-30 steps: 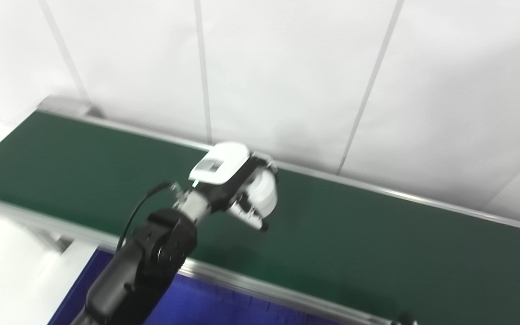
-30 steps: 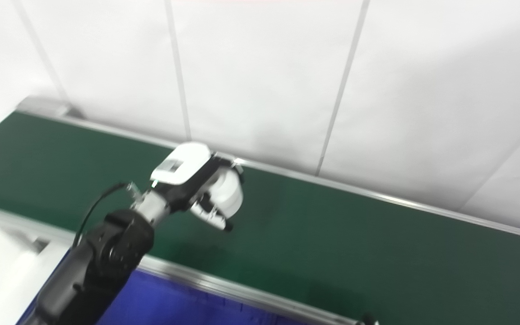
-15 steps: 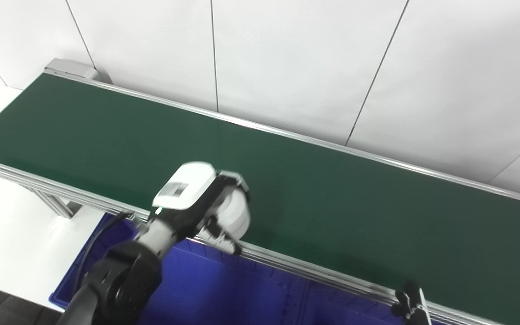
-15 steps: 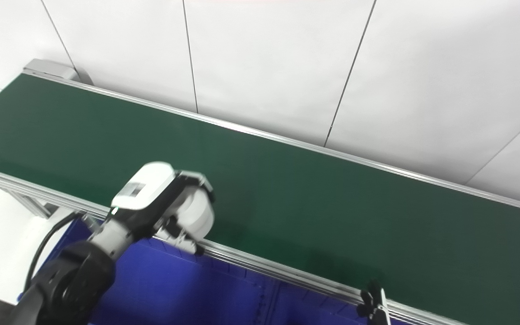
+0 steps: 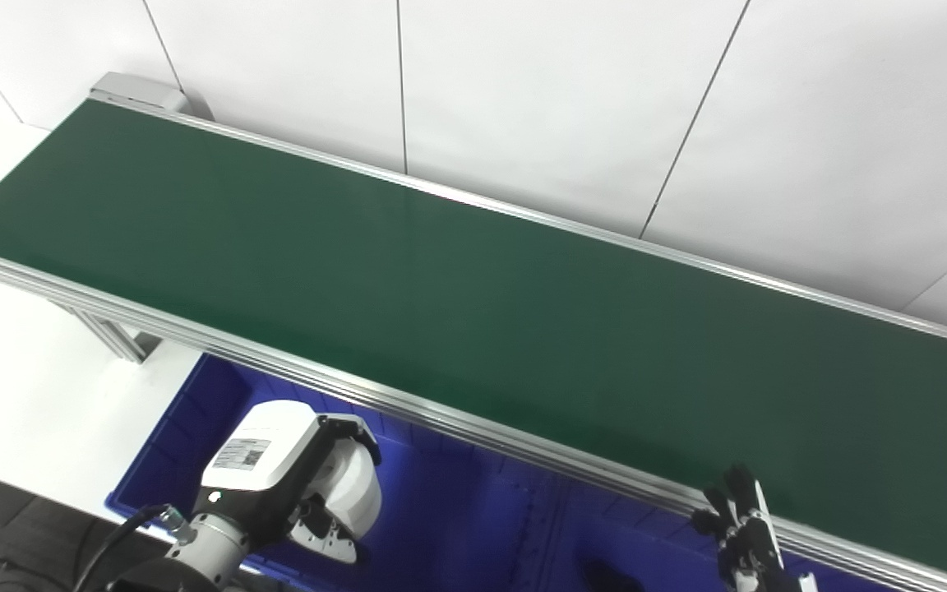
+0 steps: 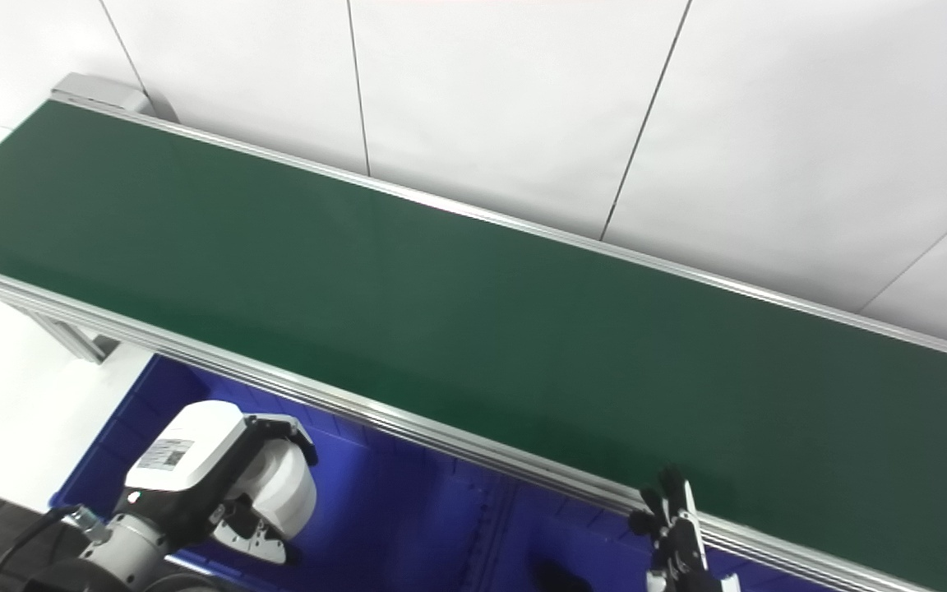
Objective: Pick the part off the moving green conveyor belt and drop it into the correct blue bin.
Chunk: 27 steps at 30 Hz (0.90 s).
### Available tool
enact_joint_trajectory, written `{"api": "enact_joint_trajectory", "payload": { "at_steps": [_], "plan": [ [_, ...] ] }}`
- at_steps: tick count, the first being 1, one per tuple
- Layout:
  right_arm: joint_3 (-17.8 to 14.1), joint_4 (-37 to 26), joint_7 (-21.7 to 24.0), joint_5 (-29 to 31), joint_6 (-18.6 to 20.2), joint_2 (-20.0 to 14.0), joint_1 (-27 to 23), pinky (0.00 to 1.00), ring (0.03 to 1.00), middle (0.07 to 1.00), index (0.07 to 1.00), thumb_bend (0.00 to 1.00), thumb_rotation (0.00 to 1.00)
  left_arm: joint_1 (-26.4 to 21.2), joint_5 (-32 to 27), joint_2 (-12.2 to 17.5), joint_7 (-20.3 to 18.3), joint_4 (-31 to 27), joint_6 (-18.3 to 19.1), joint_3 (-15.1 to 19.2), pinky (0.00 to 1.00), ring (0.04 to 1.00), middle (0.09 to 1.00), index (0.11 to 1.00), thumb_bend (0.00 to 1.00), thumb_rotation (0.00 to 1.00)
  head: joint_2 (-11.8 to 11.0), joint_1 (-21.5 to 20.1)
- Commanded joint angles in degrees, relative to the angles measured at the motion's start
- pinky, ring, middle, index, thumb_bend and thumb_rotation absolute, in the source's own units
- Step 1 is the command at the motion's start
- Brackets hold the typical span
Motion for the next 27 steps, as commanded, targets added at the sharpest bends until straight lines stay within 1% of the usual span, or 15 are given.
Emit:
{"api": "enact_joint_trajectory", "payload": {
  "at_steps": [1,4,6,7,8,9,10,11,13,14,17,20,22,25,27],
  "plan": [
    [0.15,-1.79,0.24,-0.28,0.11,0.18,0.28,0.92,0.952,1.0,1.0,0.78,0.9,-0.3,0.09,0.62,1.81,-0.44,-2.29,0.46,0.41,0.43,0.501,0.476,0.52,0.0,0.08,0.04],
    [0.24,-2.24,0.1,-0.56,0.35,0.28,0.65,0.91,0.949,1.0,1.0,0.78,0.89,-0.75,0.42,0.94,-0.59,-0.79,-1.68,0.42,0.41,0.433,0.503,0.476,0.52,0.0,0.23,-0.8],
    [0.26,-2.64,-0.09,-0.85,0.67,0.47,0.98,0.91,0.946,1.0,1.0,0.76,0.88,-1.0,0.89,1.09,-2.13,-0.93,-1.2,0.29,0.42,0.454,0.506,0.477,0.52,0.0,0.24,-1.13],
    [0.25,-2.81,-0.19,-0.81,0.93,0.6,1.1,0.91,0.945,1.0,1.0,0.76,0.88,-1.03,0.97,1.19,-2.56,-0.93,-1.31,0.26,0.44,0.488,0.553,0.485,0.52,0.03,0.24,-1.21],
    [0.22,-2.93,-0.25,-0.63,1.12,0.7,1.19,0.91,0.944,1.0,1.0,0.76,0.87,-1.0,1.03,1.27,-3.18,-1.1,-1.35,0.23,0.51,0.59,0.656,0.654,0.82,0.1,0.18,-1.23],
    [0.21,-2.99,-0.31,-0.57,1.26,0.82,1.25,0.91,0.944,1.0,1.0,0.76,0.86,-0.94,1.03,1.33,-3.75,-1.34,-1.35,0.28,0.57,0.667,0.73,0.742,0.91,0.17,0.08,-1.23],
    [0.2,-3.02,-0.32,-0.57,1.3,0.87,1.26,0.9,0.943,1.0,1.0,0.77,0.86,-0.87,1.21,1.31,-4.22,-1.6,-1.31,0.34,0.64,0.733,0.792,0.811,0.95,0.23,0.08,-1.23],
    [0.22,-2.97,-0.3,-0.58,1.26,0.91,1.23,0.9,0.942,1.0,1.0,0.77,0.86,-0.84,1.59,1.27,-4.72,-1.94,-1.2,0.43,0.74,0.812,0.867,0.889,0.99,0.32,0.04,-1.16],
    [0.26,-2.88,-0.19,-0.61,1.21,0.94,1.14,0.9,0.942,1.0,1.0,0.77,0.86,-0.81,2.32,1.18,-5.12,-2.34,-1.37,0.64,0.77,0.84,0.894,0.916,1.0,0.36,-0.04,-1.15],
    [0.27,-2.86,-0.13,-0.61,1.2,0.95,1.11,0.9,0.943,1.0,1.0,0.77,0.86,-0.79,2.6,1.16,-5.14,-2.45,-1.54,0.72,0.82,0.877,0.932,0.946,1.0,0.4,-0.04,-1.15],
    [0.41,-2.82,0.02,-0.79,1.08,0.89,0.96,0.9,0.946,1.0,1.0,0.77,0.87,-0.53,0.98,1.42,-2.94,-1.96,-3.59,1.29,0.86,0.901,0.971,0.991,1.0,0.45,-0.03,-1.44],
    [0.51,-2.74,0.0,-1.03,0.9,0.95,0.78,0.9,0.948,1.0,1.0,0.77,0.89,-0.37,-1.34,1.27,0.48,-1.03,-6.33,2.12,0.83,0.875,0.963,1.0,1.0,0.49,-0.12,-1.54],
    [0.52,-2.64,-0.1,-1.26,0.73,1.05,0.68,0.9,0.948,1.0,1.0,0.78,0.91,-0.41,-2.52,1.21,1.26,-0.65,-7.36,2.55,0.83,0.875,0.962,1.0,1.0,0.51,-0.21,-1.53],
    [0.58,-2.53,-0.29,-1.55,0.52,1.3,0.55,0.89,0.942,1.0,1.0,0.78,0.92,-0.43,-4.41,1.14,1.8,-0.24,-8.4,3.12,0.83,0.864,0.95,1.0,1.0,0.49,-0.2,-1.7],
    [0.63,-2.59,-0.48,-1.79,0.49,1.57,0.53,0.89,0.938,1.0,1.0,0.77,0.92,-0.27,-7.32,0.91,1.86,-0.62,-8.9,3.39,0.81,0.864,0.957,1.0,0.99,0.47,-0.08,-2.13]
  ]
}}
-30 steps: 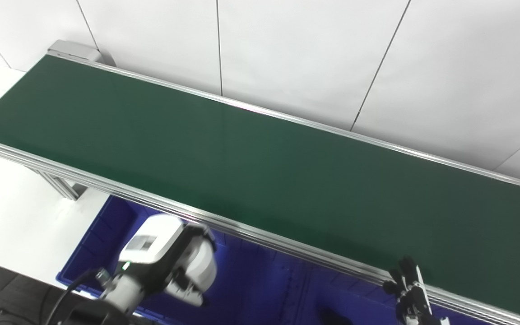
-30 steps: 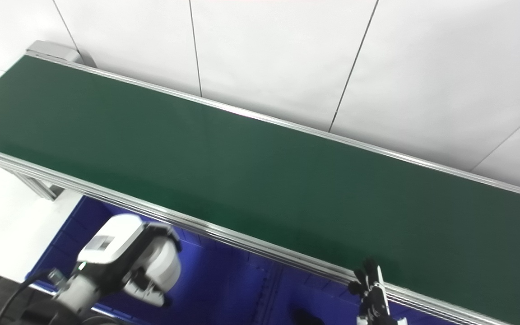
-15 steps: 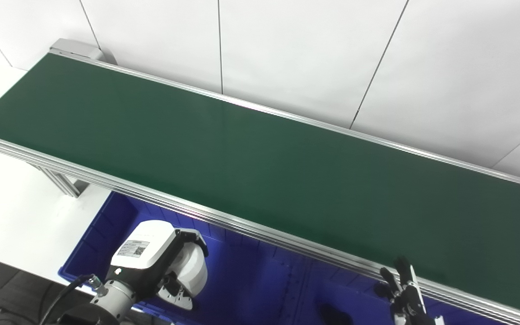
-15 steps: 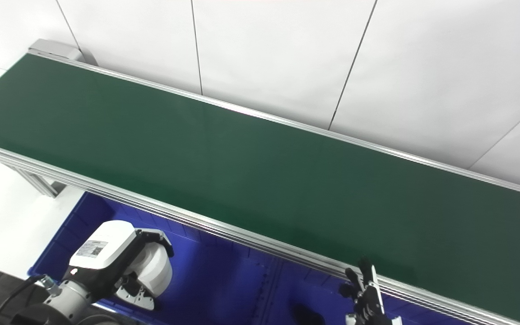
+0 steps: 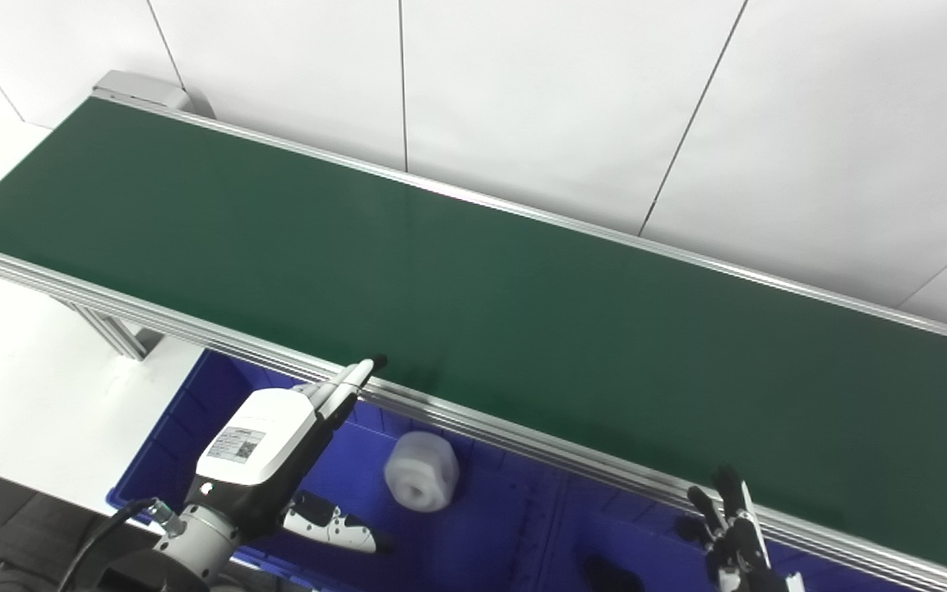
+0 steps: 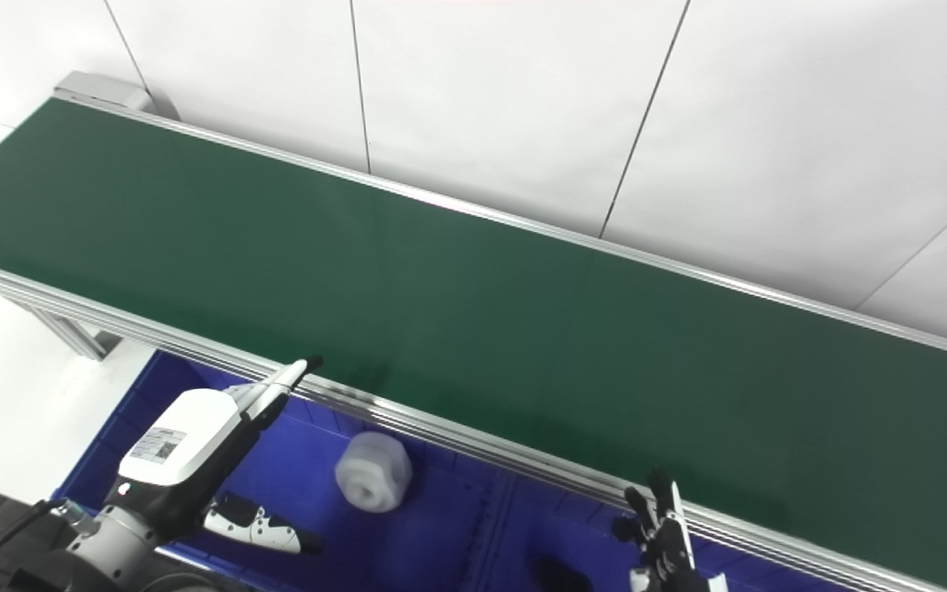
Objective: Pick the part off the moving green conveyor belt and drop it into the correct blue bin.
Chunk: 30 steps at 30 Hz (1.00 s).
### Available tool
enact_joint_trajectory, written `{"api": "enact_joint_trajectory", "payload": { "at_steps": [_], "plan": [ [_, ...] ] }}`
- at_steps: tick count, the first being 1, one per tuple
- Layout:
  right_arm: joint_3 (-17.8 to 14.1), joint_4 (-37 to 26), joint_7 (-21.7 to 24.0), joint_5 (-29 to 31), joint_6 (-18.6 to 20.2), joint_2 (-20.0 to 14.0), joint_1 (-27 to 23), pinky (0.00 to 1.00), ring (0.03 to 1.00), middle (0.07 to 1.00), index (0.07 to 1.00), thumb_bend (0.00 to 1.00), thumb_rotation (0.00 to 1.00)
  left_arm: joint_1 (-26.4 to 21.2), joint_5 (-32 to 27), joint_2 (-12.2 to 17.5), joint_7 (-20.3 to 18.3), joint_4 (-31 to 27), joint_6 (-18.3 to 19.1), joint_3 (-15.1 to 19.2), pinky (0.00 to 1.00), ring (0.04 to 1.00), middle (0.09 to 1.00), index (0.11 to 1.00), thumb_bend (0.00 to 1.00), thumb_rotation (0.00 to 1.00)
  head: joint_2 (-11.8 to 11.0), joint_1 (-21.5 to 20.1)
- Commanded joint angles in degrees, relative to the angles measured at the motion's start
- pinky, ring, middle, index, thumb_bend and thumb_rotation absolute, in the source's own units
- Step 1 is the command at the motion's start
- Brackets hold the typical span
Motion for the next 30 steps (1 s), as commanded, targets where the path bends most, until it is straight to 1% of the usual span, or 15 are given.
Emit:
{"api": "enact_joint_trajectory", "payload": {
  "at_steps": [1,5,6,7,8,9,10,11,12,13,15,16,17,22,30],
  "plan": [
    [0.27,-2.01,-0.23,-0.49,-0.83,0.73,0.12,0.89,0.936,1.0,1.0,0.77,0.92,0.29,-3.68,0.4,1.79,-1.83,-2.38,0.47,0.8,0.867,0.961,1.0,0.98,0.47,0.2,-0.81],
    [0.79,-2.54,-0.76,-2.13,-0.29,1.75,0.28,0.88,0.925,0.997,1.0,0.77,0.92,1.11,-11.37,-0.21,1.77,-3.23,-3.31,1.07,0.77,0.894,0.979,1.0,0.92,0.49,0.7,-4.84],
    [1.08,-2.67,-0.98,-2.76,-0.12,2.22,0.37,0.88,0.92,0.995,1.0,0.77,0.92,1.46,-15.16,-0.48,1.4,-3.66,-2.87,1.36,0.77,0.917,0.992,1.0,0.9,0.48,0.89,-7.7],
    [1.31,-2.79,-1.18,-3.28,0.01,2.61,0.48,0.88,0.917,0.993,1.0,0.77,0.92,1.88,-19.6,-1.02,0.84,-4.13,-1.87,1.55,0.79,0.94,0.996,1.0,0.89,0.47,0.91,-8.18],
    [1.7,-2.9,-1.4,-3.93,0.17,3.2,0.62,0.87,0.91,0.988,1.0,0.77,0.91,2.35,-25.01,-1.63,0.32,-4.47,-0.57,1.91,0.82,0.963,0.999,1.0,0.88,0.45,1.09,-11.36],
    [1.95,-3.01,-1.57,-4.37,0.3,3.6,0.74,0.87,0.908,0.985,1.0,0.77,0.91,2.71,-29.59,-2.27,0.1,-4.51,-0.02,1.9,0.86,0.977,1.0,1.0,0.87,0.43,1.09,-11.36],
    [2.37,-3.06,-1.87,-5.07,0.42,4.23,0.82,0.86,0.905,0.981,1.0,0.77,0.9,2.92,-34.12,-2.72,0.0,-4.22,0.1,2.04,0.91,0.988,1.0,1.0,0.85,0.43,1.26,-14.8],
    [2.64,-3.08,-2.07,-5.56,0.5,4.65,0.87,0.85,0.902,0.978,1.0,0.77,0.89,3.01,-36.91,-2.93,-0.06,-3.97,0.01,2.15,0.99,0.999,1.0,1.0,0.82,0.44,1.26,-14.8],
    [3.04,-3.13,-2.57,-6.53,0.75,5.52,0.96,0.85,0.901,0.977,1.0,0.77,0.89,2.96,-40.55,-3.82,-0.09,-3.58,0.22,1.92,0.99,0.999,1.0,1.0,0.81,0.44,1.61,-18.45],
    [3.72,-3.09,-3.13,-7.51,1.2,6.74,1.04,0.84,0.894,0.976,1.0,0.77,0.88,2.7,-44.03,-4.41,-0.32,-3.07,0.48,1.78,1.0,1.0,1.0,1.0,0.79,0.54,2.0,-22.5],
    [4.9,-2.78,-4.09,-9.09,1.74,8.66,1.07,0.84,0.894,0.976,1.0,0.78,0.88,2.03,-49.37,-4.84,-0.91,-2.26,1.08,1.56,1.0,1.0,1.0,1.0,0.79,0.59,2.5,-26.16],
    [5.31,-2.56,-4.45,-9.58,1.83,9.23,1.04,0.85,0.899,0.977,1.0,0.78,0.88,1.71,-51.16,-4.78,-1.19,-1.98,1.32,1.48,1.0,1.0,1.0,1.0,0.8,0.65,2.5,-26.16],
    [5.84,-2.38,-4.93,-10.38,1.98,9.96,0.99,0.86,0.901,0.977,1.0,0.78,0.88,1.26,-53.25,-4.41,-1.76,-1.63,1.68,1.44,1.0,1.0,1.0,1.0,0.81,0.67,2.98,-28.9],
    [7.66,-2.28,-6.83,-13.03,2.7,12.73,1.1,0.87,0.899,0.982,1.0,0.78,0.88,0.08,-57.52,-3.03,-2.6,-1.72,4.75,1.72,1.0,1.0,1.0,1.0,0.83,0.71,4.05,-32.77],
    [8.65,-2.63,-8.89,-13.39,2.46,12.84,1.94,0.87,0.904,0.988,1.0,0.8,0.9,-1.2,-56.55,-4.19,-2.09,-1.68,6.35,0.56,1.0,1.0,1.0,1.0,0.8,0.67,4.31,-32.14]
  ]
}}
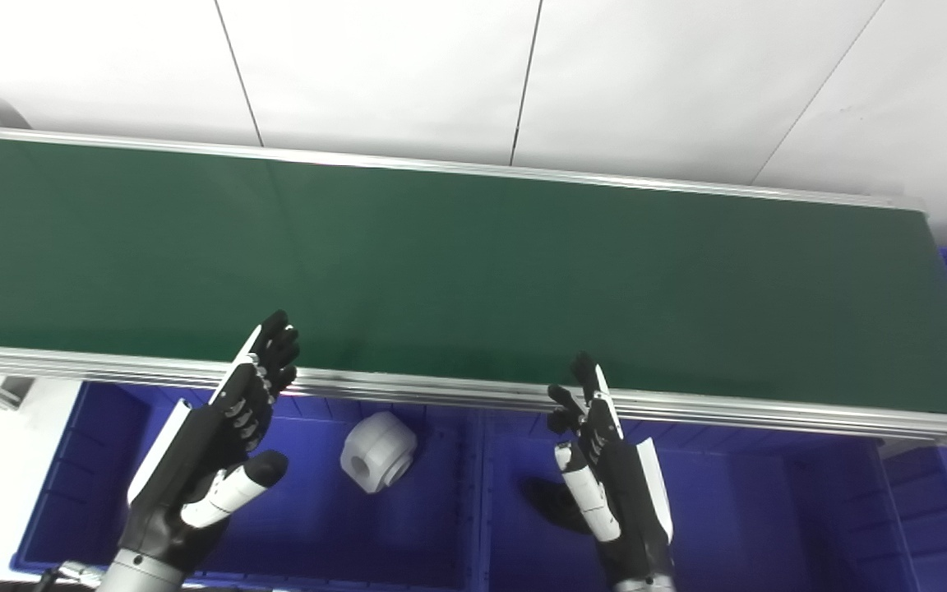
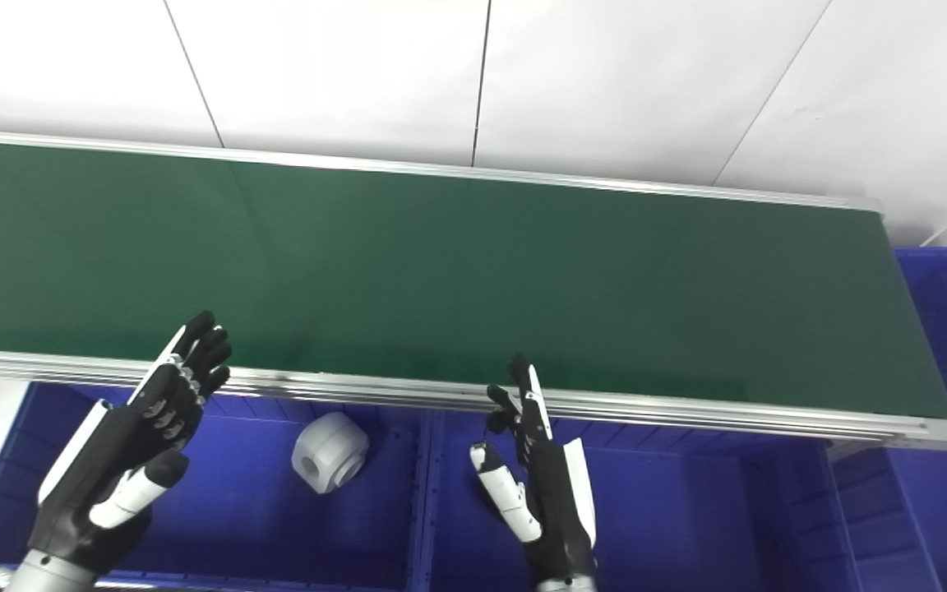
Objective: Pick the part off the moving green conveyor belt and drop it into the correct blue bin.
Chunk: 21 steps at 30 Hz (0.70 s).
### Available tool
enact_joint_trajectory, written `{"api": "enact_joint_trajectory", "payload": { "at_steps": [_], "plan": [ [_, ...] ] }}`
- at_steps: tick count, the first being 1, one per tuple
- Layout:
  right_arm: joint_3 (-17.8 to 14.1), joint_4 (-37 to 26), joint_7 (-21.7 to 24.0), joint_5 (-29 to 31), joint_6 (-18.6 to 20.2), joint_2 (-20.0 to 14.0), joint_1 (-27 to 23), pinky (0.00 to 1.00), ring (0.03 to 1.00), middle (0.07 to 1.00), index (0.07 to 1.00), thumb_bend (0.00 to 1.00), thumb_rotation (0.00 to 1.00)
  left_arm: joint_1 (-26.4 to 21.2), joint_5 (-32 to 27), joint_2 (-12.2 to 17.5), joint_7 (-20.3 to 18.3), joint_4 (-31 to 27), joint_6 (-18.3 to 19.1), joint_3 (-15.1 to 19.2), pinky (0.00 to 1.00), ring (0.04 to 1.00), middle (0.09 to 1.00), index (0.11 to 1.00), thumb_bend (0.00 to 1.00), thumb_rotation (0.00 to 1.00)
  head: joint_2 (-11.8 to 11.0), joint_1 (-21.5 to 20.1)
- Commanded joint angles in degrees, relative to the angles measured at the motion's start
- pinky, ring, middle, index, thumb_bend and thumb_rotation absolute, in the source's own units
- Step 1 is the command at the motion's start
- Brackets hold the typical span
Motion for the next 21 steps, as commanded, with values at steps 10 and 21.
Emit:
{"api": "enact_joint_trajectory", "payload": {
  "at_steps": [10,21],
  "plan": [
    [1.31,-2.52,-0.8,0.94,-0.32,0.92,1.81,0.87,0.903,0.981,1.0,0.81,0.89,-1.19,3.73,-2.22,1.11,2.98,-4.42,-1.78,1.0,1.0,1.0,1.0,0.76,0.65,-0.43,0.59],
    [-0.79,-3.31,-1.86,0.1,-2.13,-0.83,2.97,0.9,0.943,1.0,1.0,0.77,0.9,-0.02,4.37,-9.87,5.72,7.41,-11.59,-1.18,1.0,1.0,1.0,1.0,0.73,0.77,-0.14,3.64]
  ]
}}
